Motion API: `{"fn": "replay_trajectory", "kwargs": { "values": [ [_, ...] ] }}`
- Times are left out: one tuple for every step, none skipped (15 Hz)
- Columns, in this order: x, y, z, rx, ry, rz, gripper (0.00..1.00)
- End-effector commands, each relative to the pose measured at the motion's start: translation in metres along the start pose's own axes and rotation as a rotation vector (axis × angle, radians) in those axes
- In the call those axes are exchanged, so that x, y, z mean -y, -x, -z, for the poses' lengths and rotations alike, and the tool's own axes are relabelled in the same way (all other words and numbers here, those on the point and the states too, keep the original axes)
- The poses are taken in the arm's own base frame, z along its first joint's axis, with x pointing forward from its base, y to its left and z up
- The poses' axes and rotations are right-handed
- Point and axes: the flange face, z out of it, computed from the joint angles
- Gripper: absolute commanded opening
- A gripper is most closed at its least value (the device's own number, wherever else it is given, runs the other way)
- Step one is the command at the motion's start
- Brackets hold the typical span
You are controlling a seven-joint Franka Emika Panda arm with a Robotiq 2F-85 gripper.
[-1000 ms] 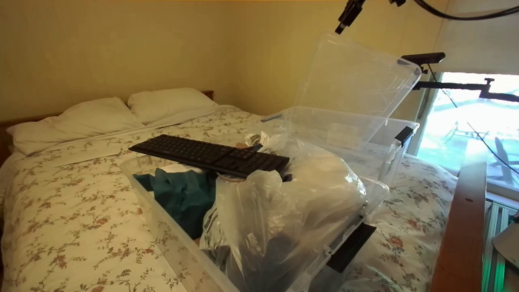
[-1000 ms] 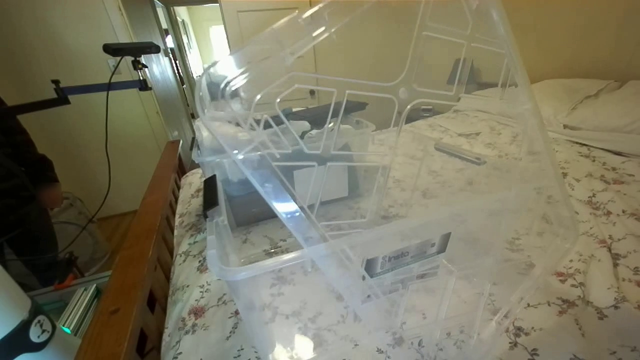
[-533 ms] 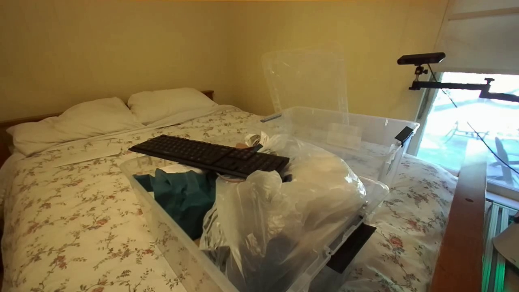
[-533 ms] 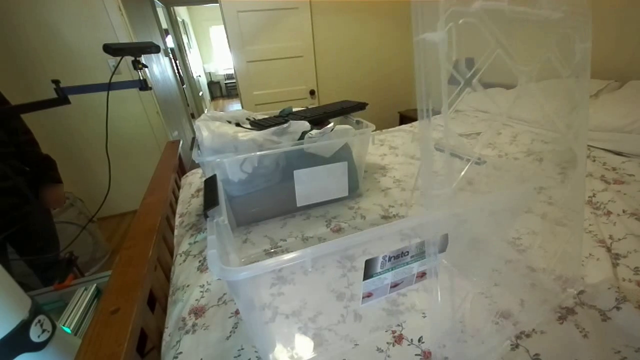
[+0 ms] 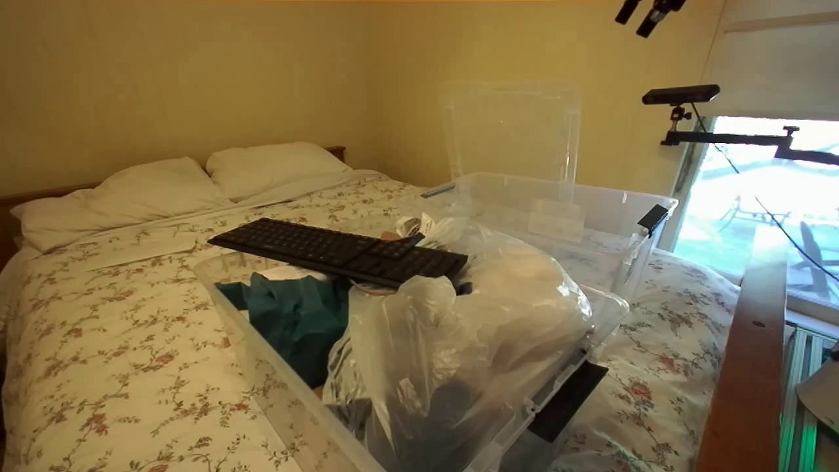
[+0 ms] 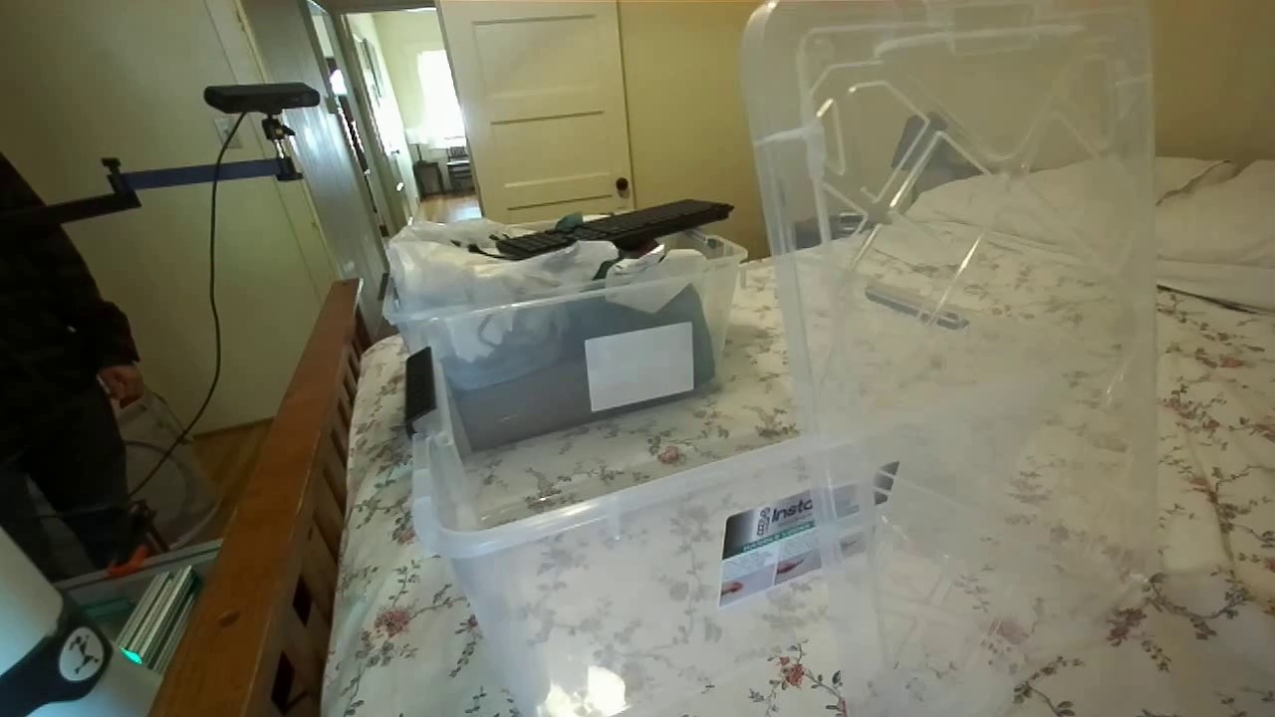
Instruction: Completely open the storage crate on the right
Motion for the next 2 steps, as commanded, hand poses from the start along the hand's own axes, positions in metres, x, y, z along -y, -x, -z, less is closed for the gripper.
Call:
{"fn": "replay_trajectory", "kwargs": {
  "values": [
    [0.041, 0.02, -0.026, 0.02, -0.029, 0.019, 1.0],
    [0.018, 0.008, -0.014, 0.021, -0.023, 0.01, 1.0]
  ]
}}
